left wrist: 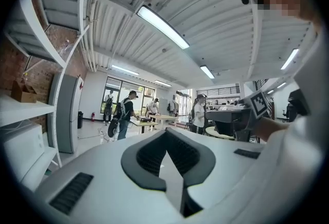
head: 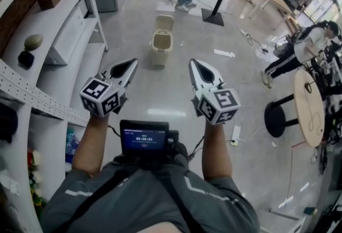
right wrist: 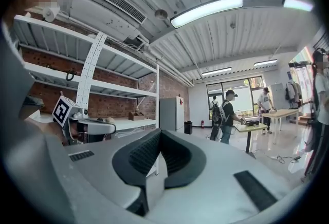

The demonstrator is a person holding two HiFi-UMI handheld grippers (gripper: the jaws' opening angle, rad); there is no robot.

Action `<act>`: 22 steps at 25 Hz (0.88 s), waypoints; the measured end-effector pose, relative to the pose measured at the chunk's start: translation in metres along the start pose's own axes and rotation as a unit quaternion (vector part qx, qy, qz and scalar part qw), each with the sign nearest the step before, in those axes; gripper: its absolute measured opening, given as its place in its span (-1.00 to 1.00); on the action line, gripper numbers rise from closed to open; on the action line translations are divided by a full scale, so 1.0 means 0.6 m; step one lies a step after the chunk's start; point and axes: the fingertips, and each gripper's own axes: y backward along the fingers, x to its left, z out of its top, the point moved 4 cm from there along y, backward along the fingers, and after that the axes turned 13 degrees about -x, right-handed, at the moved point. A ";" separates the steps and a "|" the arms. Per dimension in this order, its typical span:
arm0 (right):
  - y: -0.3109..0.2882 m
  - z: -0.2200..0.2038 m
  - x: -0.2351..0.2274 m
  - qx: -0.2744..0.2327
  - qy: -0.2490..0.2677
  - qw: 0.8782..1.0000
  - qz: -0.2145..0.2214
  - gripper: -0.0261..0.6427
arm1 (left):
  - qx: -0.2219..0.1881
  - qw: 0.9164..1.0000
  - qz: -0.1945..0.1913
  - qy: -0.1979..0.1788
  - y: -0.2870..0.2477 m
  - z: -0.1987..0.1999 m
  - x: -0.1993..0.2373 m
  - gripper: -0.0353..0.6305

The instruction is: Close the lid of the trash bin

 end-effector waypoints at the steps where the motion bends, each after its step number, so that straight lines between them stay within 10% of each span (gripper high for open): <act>1: -0.008 0.003 -0.011 -0.003 0.000 1.000 0.000 -0.89 | 0.002 1.000 0.006 -0.002 -0.015 -0.001 0.002 -0.91; 22: -0.161 -0.028 -0.245 -0.005 -0.035 0.999 0.039 -0.89 | -0.003 0.999 0.038 -0.015 -0.279 -0.035 0.084 -0.91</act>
